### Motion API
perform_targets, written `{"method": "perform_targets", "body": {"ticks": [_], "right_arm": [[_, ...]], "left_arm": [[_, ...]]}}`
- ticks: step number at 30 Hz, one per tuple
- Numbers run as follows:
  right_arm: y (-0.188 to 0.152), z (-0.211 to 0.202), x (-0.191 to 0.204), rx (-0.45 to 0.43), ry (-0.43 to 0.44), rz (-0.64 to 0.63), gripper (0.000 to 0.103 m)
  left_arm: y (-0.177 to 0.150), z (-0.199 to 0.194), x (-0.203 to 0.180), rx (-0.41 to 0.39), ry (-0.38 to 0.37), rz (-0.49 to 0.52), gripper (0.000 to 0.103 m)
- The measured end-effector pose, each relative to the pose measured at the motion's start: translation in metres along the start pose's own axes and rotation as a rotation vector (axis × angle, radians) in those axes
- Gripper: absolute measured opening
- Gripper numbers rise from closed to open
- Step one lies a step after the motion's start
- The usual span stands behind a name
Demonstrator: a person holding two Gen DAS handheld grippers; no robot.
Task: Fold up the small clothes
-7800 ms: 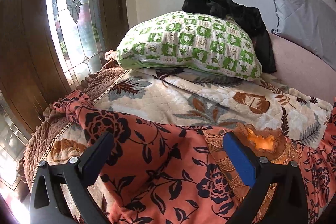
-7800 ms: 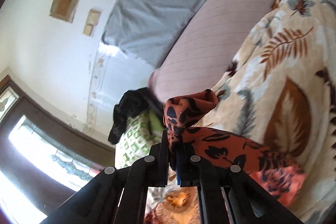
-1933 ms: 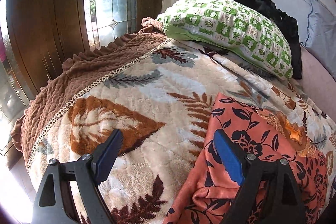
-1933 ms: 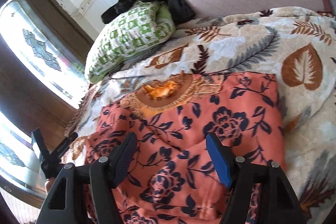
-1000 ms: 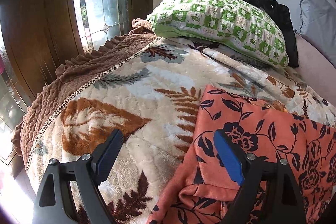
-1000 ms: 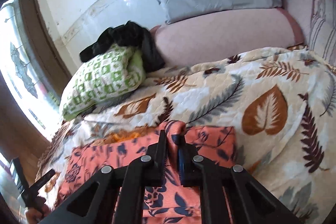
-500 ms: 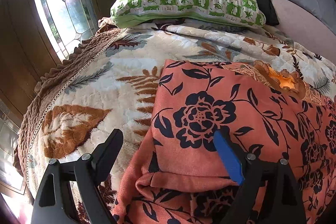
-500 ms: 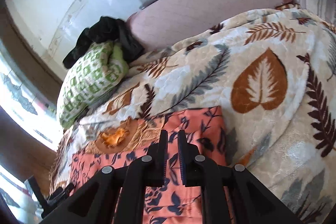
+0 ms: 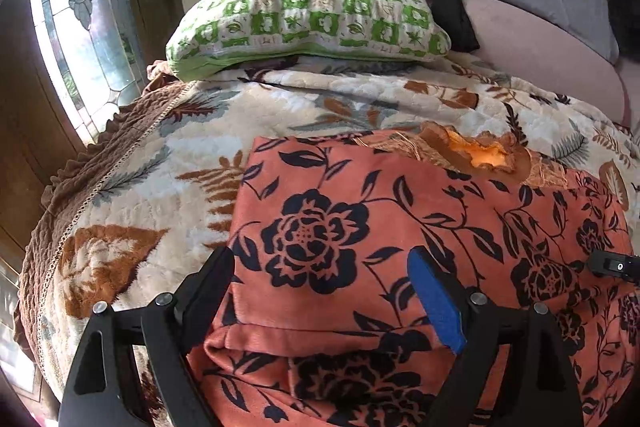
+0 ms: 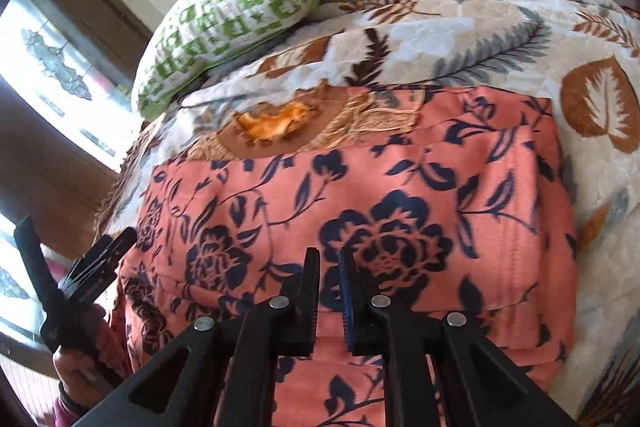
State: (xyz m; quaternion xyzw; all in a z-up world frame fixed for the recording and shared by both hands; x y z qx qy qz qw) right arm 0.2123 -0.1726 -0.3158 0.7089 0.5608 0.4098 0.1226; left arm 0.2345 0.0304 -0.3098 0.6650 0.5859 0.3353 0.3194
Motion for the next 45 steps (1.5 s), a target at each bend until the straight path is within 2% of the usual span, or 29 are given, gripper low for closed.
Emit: {"method": "perform_targets", "body": {"ticks": [2,3,5,8,13,15,16,17,18,19,21,24,30,33,36,39,43,45], "right_arm": [[-0.02,0.014,0.014,0.082,0.002,-0.054,0.014],[-0.023,0.017,0.014,0.077,-0.014,-0.085,0.014],[-0.022,0.014,0.017,0.07,-0.009,-0.113,0.014],[-0.016,0.003,0.013,0.077,0.04,-0.031,0.014],[-0.005,-0.033,0.013,-0.041,0.066,-0.024,0.014],[-0.003,-0.052,0.017,-0.087,0.081,-0.018,0.02],[-0.004,-0.061,0.018,-0.103,0.09,0.001,0.038],[-0.005,-0.07,0.019,-0.122,0.099,0.024,0.076],[-0.006,-0.083,0.02,-0.159,0.108,0.052,0.093],[-0.009,-0.097,0.019,-0.203,0.111,0.073,0.093],[-0.025,-0.12,0.016,-0.219,0.116,0.093,0.093],[-0.058,-0.146,0.009,-0.178,0.143,0.141,0.093],[-0.122,-0.182,-0.016,-0.081,0.089,0.191,0.093],[-0.142,-0.192,-0.025,-0.034,0.064,0.231,0.093],[-0.156,-0.199,-0.031,0.004,0.014,0.236,0.093],[-0.169,-0.204,-0.031,0.043,-0.012,0.251,0.093],[-0.186,-0.204,-0.026,0.081,-0.042,0.24,0.093],[-0.193,-0.2,-0.024,0.101,-0.046,0.245,0.093]], "left_arm": [[-0.022,0.016,-0.008,0.108,0.014,0.052,0.088],[-0.026,0.02,-0.008,0.121,0.015,0.045,0.089],[-0.02,0.018,-0.003,0.105,0.004,0.001,0.089],[-0.017,0.013,0.007,0.087,0.009,-0.036,0.089],[-0.01,-0.001,0.03,0.033,0.02,-0.09,0.089],[-0.005,-0.009,0.043,0.006,0.026,-0.123,0.089],[-0.005,-0.016,0.048,-0.005,0.024,-0.137,0.089],[-0.005,-0.023,0.054,-0.015,0.018,-0.149,0.089],[-0.006,-0.032,0.06,-0.025,0.012,-0.154,0.089],[-0.008,-0.042,0.067,-0.035,0.014,-0.153,0.089],[-0.015,-0.062,0.084,-0.045,0.041,-0.157,0.089],[-0.033,-0.091,0.102,-0.033,0.042,-0.174,0.089],[-0.1,-0.142,0.103,0.074,0.003,-0.139,0.089],[-0.128,-0.154,0.097,0.144,-0.032,-0.171,0.089],[-0.159,-0.159,0.079,0.258,-0.091,-0.252,0.089],[-0.188,-0.165,0.052,0.356,-0.124,-0.268,0.089],[-0.202,-0.169,0.023,0.411,-0.147,-0.269,0.089],[-0.205,-0.163,0.015,0.439,-0.117,-0.252,0.089]]}}
Point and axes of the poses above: each gripper's, at about its wrist camera, not at the fingertips, and z roughly the way its jaws point, x to its left, y to its top, the point moved 10 cm from there along z, roughly the way its jaws point, and after that the axes turned 14 degrees about -x, right-handed, at the moved point
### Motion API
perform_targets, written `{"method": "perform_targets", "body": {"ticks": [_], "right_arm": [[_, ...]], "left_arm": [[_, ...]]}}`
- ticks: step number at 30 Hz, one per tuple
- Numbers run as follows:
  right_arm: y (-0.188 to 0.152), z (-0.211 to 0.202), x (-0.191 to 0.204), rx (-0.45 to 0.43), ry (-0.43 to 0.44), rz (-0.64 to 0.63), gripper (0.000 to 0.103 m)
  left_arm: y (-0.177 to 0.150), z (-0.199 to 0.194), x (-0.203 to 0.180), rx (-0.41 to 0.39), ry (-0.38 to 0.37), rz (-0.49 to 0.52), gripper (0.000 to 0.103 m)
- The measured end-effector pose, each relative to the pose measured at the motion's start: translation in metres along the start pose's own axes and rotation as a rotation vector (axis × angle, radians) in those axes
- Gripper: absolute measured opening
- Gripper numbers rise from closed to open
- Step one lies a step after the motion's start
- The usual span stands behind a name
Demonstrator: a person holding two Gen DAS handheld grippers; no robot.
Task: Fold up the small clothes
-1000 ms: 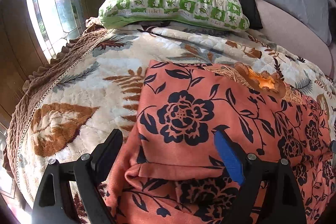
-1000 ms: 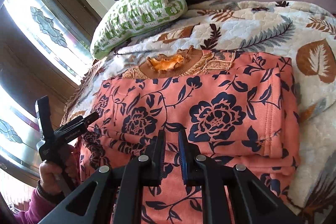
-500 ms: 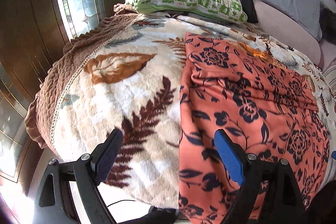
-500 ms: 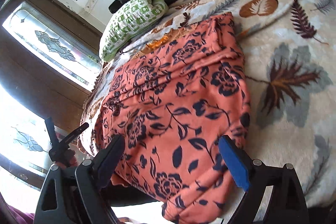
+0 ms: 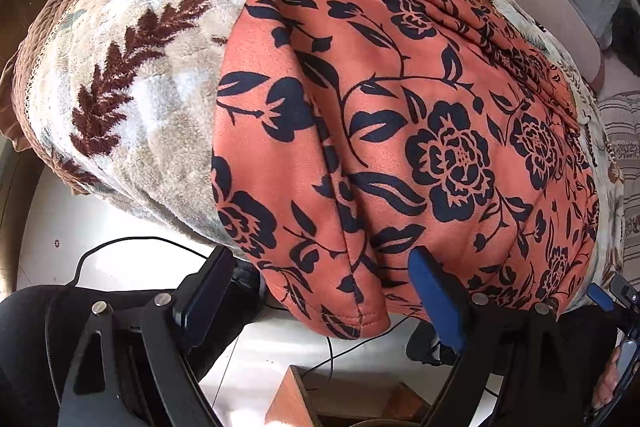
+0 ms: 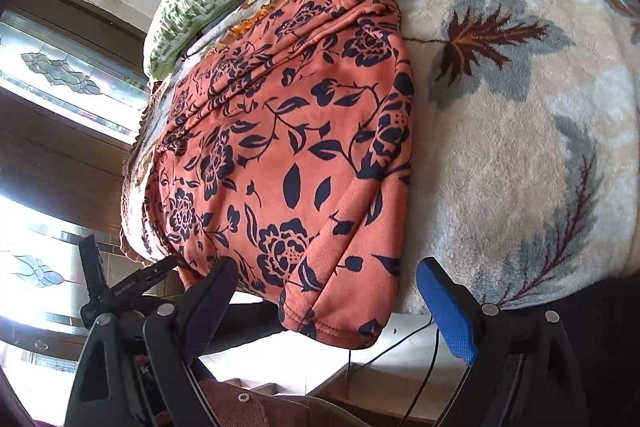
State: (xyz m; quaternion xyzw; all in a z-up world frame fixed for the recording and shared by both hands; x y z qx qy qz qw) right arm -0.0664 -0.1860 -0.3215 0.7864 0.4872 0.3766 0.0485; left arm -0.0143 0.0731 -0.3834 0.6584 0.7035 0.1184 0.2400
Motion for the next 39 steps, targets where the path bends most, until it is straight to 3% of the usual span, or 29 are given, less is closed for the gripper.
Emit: {"method": "perform_targets", "body": {"ticks": [3,8,10,13,18,22,25,28,29,33,35,36,37,39], "right_arm": [[-0.005,0.004,0.0,0.016,-0.014,0.014,0.093],[-0.019,0.016,0.0,0.07,-0.063,0.025,0.093],[-0.029,0.026,0.002,0.108,-0.105,0.01,0.093],[-0.044,0.04,0.008,0.17,-0.135,0.012,0.093],[-0.045,0.049,0.002,0.164,-0.222,0.12,0.093],[-0.042,0.053,-0.006,0.147,-0.248,0.18,0.092],[-0.042,0.049,-0.009,0.136,-0.256,0.139,0.08],[-0.046,0.037,-0.019,0.138,-0.257,0.091,0.048],[-0.046,0.032,-0.024,0.139,-0.253,0.088,0.038],[-0.052,0.017,-0.046,0.14,-0.241,0.167,0.038],[-0.054,0.015,-0.05,0.159,-0.219,0.25,0.042],[-0.054,0.013,-0.051,0.161,-0.213,0.289,0.063],[-0.053,0.013,-0.05,0.156,-0.209,0.314,0.072],[-0.046,0.009,-0.045,0.12,-0.209,0.314,0.076]], "left_arm": [[-0.008,0.013,0.002,0.033,0.084,0.036,0.089],[-0.011,0.015,-0.004,0.007,0.056,0.068,0.088],[-0.008,0.013,-0.016,0.007,-0.015,0.094,0.061],[-0.005,0.013,-0.022,0.006,-0.027,0.132,0.052],[-0.002,0.007,-0.017,0.013,-0.057,0.158,0.03],[-0.001,0.006,-0.011,0.037,-0.072,0.146,0.028],[0.003,0.01,0.002,0.055,-0.051,0.154,0.035],[0.005,0.008,0.018,0.058,-0.013,0.15,0.051],[0.005,0.009,0.022,0.06,-0.01,0.146,0.051],[0.008,0.012,0.021,0.064,-0.016,0.152,0.051],[0.007,0.015,0.015,0.059,-0.027,0.172,0.043],[0.006,0.015,0.011,0.065,-0.044,0.172,0.03],[0.006,0.016,0.007,0.069,-0.06,0.169,0.022],[0.007,0.016,0.005,0.063,-0.062,0.174,0.019]]}}
Point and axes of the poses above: each gripper's, at about its wrist camera, not at the fingertips, and z roughly the way its jaws point, x to its left, y to its top, the point moved 10 cm from there along z, roughly the way its jaws point, and after that the axes turned 14 degrees about -x, right-handed, at the moved point
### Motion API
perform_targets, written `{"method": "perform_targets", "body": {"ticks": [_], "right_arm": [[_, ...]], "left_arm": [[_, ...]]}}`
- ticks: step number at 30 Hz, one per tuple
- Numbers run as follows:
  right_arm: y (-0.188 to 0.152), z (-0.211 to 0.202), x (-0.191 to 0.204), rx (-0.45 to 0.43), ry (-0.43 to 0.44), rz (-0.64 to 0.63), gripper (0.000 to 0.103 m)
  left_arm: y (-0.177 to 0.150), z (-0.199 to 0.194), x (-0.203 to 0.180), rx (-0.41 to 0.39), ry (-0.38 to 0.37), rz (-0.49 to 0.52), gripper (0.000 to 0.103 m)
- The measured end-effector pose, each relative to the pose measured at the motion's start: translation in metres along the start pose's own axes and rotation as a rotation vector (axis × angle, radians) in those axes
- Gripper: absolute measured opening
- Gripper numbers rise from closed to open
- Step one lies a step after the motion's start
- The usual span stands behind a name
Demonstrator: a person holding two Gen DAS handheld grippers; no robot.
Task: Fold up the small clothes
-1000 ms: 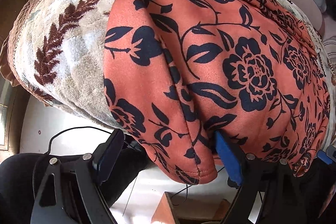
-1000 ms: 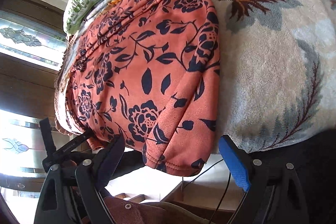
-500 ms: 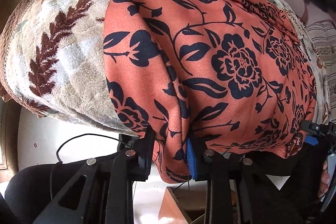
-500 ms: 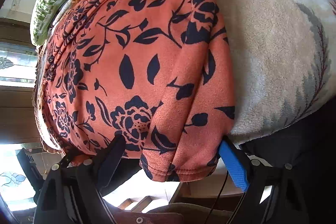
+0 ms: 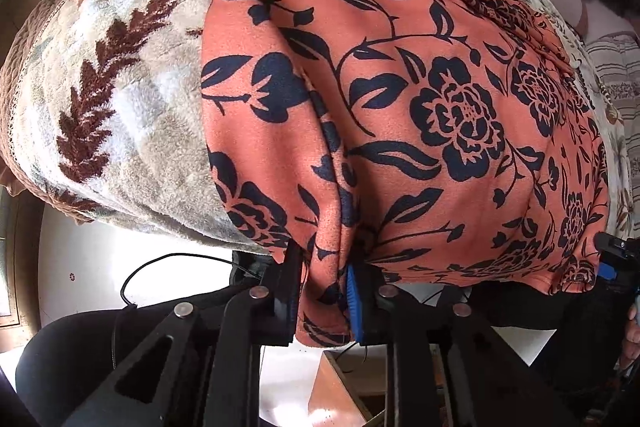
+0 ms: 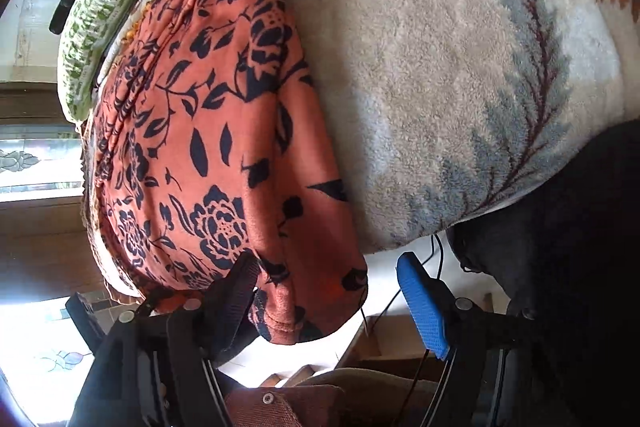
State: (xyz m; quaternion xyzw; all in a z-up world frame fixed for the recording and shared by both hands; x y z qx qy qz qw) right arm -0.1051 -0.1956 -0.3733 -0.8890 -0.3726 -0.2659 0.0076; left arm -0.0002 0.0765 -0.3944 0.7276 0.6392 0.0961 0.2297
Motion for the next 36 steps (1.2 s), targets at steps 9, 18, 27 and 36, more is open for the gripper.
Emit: {"method": "perform_targets", "body": {"ticks": [9,18,27,36], "right_arm": [[-0.001,0.021,0.036,0.008,-0.099,-0.166,0.074],[0.005,-0.001,0.015,-0.024,-0.032,-0.232,0.008],[0.08,-0.07,0.07,-0.169,0.358,-0.061,0.008],[0.212,-0.096,0.124,-0.388,0.505,0.028,0.008]], "left_arm": [[-0.005,-0.001,0.001,0.016,-0.005,-0.025,0.021],[0.012,-0.024,0.012,-0.039,-0.126,-0.053,0.008],[0.091,-0.103,0.05,-0.222,-0.273,-0.192,0.008],[0.223,-0.12,0.055,-0.358,-0.307,-0.292,0.008]]}}
Point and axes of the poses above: each gripper's, at about its wrist camera, not at the fingertips, and z roughly the way its jaws point, x to its left, y to its top, the point moved 10 cm from there along z, roughly the way its jaws point, and after that the axes turned 14 degrees about -x, right-handed, at the moved point
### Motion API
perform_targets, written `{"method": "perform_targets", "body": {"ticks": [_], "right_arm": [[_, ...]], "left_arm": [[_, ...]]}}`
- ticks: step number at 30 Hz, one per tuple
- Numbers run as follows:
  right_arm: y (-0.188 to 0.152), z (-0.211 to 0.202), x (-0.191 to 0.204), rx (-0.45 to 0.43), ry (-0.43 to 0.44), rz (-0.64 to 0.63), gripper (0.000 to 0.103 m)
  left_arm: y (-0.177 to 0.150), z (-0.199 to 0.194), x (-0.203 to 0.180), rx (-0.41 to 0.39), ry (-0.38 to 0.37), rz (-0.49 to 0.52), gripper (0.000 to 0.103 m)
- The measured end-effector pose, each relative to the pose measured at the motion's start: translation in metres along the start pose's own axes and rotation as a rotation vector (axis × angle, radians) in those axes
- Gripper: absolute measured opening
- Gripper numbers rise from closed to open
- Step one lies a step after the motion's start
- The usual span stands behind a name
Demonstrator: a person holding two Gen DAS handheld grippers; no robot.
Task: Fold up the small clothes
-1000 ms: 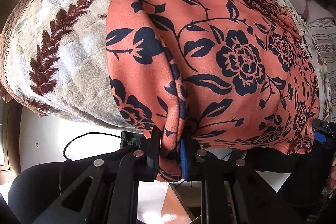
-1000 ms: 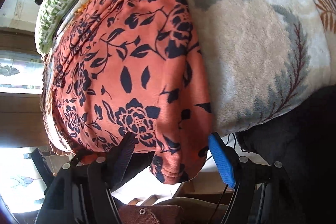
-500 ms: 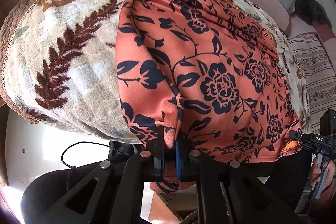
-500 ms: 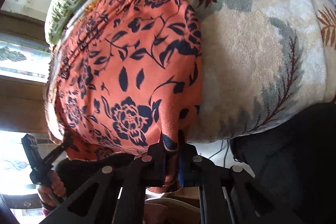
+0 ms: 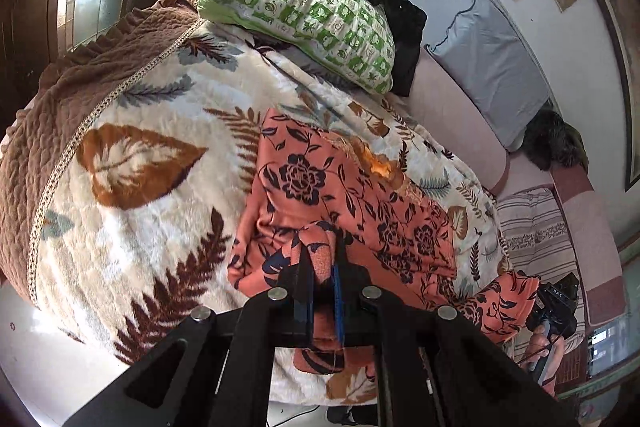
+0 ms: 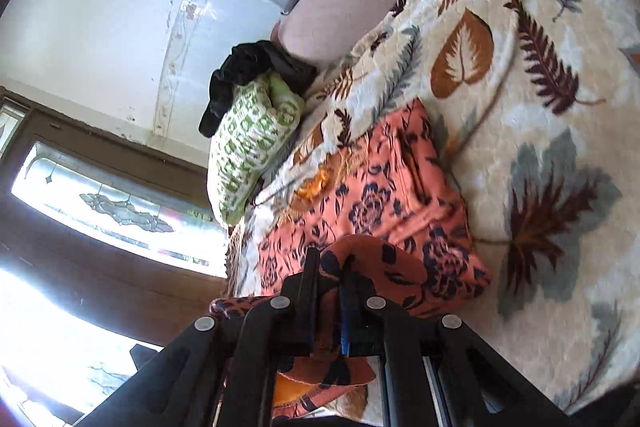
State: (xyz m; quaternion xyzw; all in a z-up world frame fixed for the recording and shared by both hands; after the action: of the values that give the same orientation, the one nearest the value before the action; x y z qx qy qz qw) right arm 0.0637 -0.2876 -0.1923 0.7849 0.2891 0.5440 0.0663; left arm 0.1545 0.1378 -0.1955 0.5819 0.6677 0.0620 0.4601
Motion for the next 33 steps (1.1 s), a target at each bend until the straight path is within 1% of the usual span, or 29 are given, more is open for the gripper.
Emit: {"method": "perform_targets", "body": {"ticks": [3,6,9,10,12,13,14,15,17,18,19,20,21,22,23,24,25,26,27,28,29,30,31,32,33], "right_arm": [[0.043,0.034,-0.006,-0.059,-0.019,0.013,0.008],[0.071,0.086,-0.022,-0.083,-0.041,0.058,0.008],[0.086,0.141,-0.048,-0.078,-0.059,0.126,0.008],[0.087,0.159,-0.057,-0.067,-0.071,0.143,0.01],[0.085,0.192,-0.084,-0.027,-0.13,0.201,0.011],[0.08,0.206,-0.098,-0.001,-0.155,0.234,0.012],[0.077,0.215,-0.109,0.017,-0.166,0.261,0.012],[0.075,0.221,-0.117,0.026,-0.165,0.284,0.012],[0.076,0.221,-0.121,0.02,-0.123,0.295,0.012],[0.079,0.216,-0.118,0.008,-0.098,0.28,0.012],[0.085,0.208,-0.116,-0.013,-0.079,0.261,0.012],[0.091,0.201,-0.114,-0.032,-0.063,0.246,0.012],[0.098,0.193,-0.113,-0.064,-0.059,0.234,0.014],[0.109,0.182,-0.114,-0.126,-0.078,0.219,0.033],[0.119,0.169,-0.115,-0.181,-0.096,0.215,0.08],[0.127,0.156,-0.114,-0.224,-0.099,0.226,0.103],[0.135,0.142,-0.111,-0.288,-0.09,0.24,0.103],[0.139,0.131,-0.104,-0.32,-0.091,0.226,0.103],[0.137,0.128,-0.092,-0.299,-0.091,0.17,0.102],[0.129,0.127,-0.076,-0.252,-0.095,0.086,0.101],[0.116,0.129,-0.061,-0.203,-0.114,-0.009,0.095],[0.098,0.129,-0.047,-0.148,-0.125,-0.108,0.085],[0.074,0.135,-0.032,-0.081,-0.131,-0.204,0.08],[0.047,0.14,-0.02,-0.012,-0.14,-0.295,0.072],[0.02,0.146,-0.011,0.047,-0.145,-0.374,0.069]], "left_arm": [[0.033,0.046,0.003,0.009,0.021,-0.027,0.008],[0.053,0.102,0.01,0.032,0.054,-0.043,0.008],[0.059,0.16,0.027,0.058,0.11,-0.06,0.008],[0.058,0.178,0.034,0.062,0.123,-0.075,0.008],[0.053,0.208,0.047,0.082,0.155,-0.102,0.008],[0.049,0.219,0.055,0.095,0.178,-0.114,0.008],[0.045,0.225,0.058,0.099,0.179,-0.135,0.008],[0.046,0.225,0.059,0.076,0.159,-0.157,0.009],[0.058,0.215,0.056,-0.009,0.107,-0.191,0.012],[0.067,0.206,0.055,-0.066,0.078,-0.218,0.018],[0.078,0.194,0.056,-0.142,0.071,-0.249,0.034],[0.09,0.179,0.06,-0.224,0.083,-0.284,0.046],[0.099,0.162,0.063,-0.305,0.096,-0.315,0.068],[0.105,0.146,0.063,-0.374,0.107,-0.337,0.073],[0.107,0.134,0.059,-0.408,0.112,-0.339,0.073],[0.105,0.125,0.054,-0.403,0.112,-0.321,0.073],[0.099,0.119,0.047,-0.379,0.12,-0.293,0.073],[0.089,0.113,0.042,-0.346,0.153,-0.261,0.073],[0.075,0.108,0.039,-0.312,0.203,-0.231,0.073],[0.059,0.104,0.037,-0.286,0.251,-0.204,0.073],[0.042,0.104,0.032,-0.268,0.276,-0.179,0.072],[0.024,0.107,0.026,-0.254,0.268,-0.157,0.073],[0.009,0.112,0.022,-0.226,0.257,-0.144,0.073],[-0.005,0.119,0.018,-0.187,0.247,-0.138,0.072],[-0.018,0.129,0.011,-0.146,0.213,-0.133,0.072]]}}
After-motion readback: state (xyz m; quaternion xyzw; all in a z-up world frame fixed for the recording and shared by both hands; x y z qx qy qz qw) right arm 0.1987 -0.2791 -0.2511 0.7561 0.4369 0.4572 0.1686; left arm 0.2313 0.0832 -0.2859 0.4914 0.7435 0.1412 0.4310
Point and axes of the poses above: each gripper's, at about its wrist camera, not at the fingertips, and z roughly the way its jaws point, x to its left, y to its top, the point moved 10 cm from there along z, roughly the way its jaws point, and after that the axes turned 14 degrees about -x, right-handed, at the moved point
